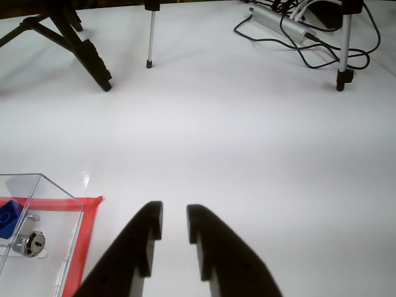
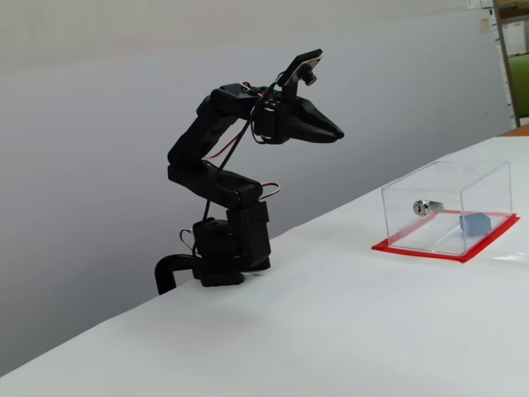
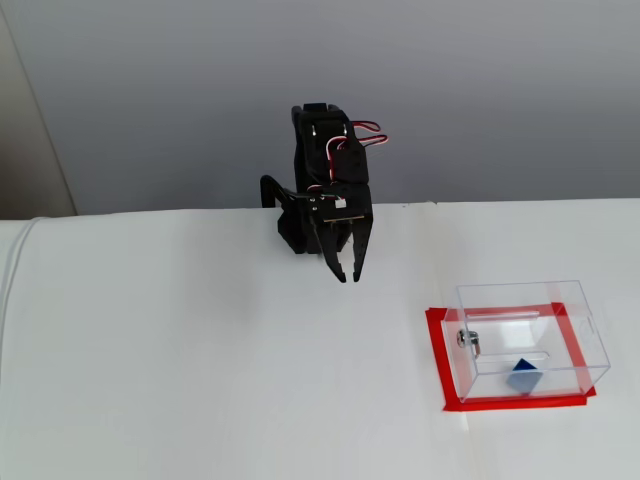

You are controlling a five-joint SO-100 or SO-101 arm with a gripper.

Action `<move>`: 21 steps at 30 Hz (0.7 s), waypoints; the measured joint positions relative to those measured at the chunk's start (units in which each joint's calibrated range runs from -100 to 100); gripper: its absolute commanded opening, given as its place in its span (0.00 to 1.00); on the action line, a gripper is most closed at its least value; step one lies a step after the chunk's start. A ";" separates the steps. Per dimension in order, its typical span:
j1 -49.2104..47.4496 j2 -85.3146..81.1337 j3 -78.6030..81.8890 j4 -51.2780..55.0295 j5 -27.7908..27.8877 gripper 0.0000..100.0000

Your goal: Pick the blue lego brick and place it into the transparent box

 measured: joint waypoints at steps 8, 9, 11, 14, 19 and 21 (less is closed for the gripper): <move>4.91 -14.80 14.92 0.00 0.00 0.04; 5.02 -16.66 16.95 0.00 0.00 0.04; 5.34 -20.89 21.62 0.00 0.00 0.04; 6.84 -26.38 28.42 0.00 0.00 0.04; 6.73 -27.06 34.69 0.00 0.00 0.04; 6.73 -27.06 37.42 0.00 0.00 0.04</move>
